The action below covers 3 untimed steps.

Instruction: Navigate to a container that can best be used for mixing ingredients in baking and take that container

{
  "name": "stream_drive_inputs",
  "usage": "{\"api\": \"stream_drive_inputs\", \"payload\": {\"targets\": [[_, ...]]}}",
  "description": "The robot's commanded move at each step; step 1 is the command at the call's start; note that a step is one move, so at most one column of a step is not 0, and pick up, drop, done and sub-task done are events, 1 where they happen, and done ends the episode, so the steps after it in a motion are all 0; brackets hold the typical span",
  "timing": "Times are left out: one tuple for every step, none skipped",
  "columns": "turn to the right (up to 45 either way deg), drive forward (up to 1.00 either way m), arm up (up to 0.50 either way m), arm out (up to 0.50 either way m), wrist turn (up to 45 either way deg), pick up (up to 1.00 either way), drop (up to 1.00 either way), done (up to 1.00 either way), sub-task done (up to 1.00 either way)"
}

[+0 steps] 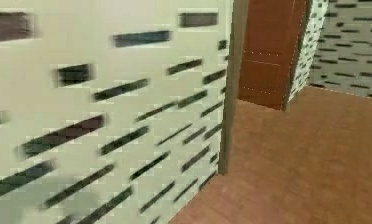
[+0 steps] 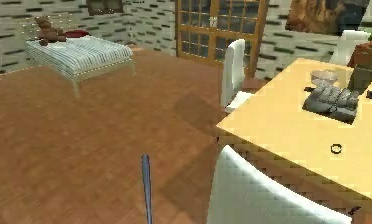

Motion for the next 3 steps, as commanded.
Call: {"api": "stream_drive_inputs", "payload": {"targets": [[-45.0,0.0,0.0,0.0,0.0,0.0,0.0,0.0,0.0],[-18.0,0.0,0.0,0.0,0.0,0.0,0.0,0.0,0.0],[0.0,0.05,0.0,0.0,0.0,0.0,0.0,0.0,0.0]]}}
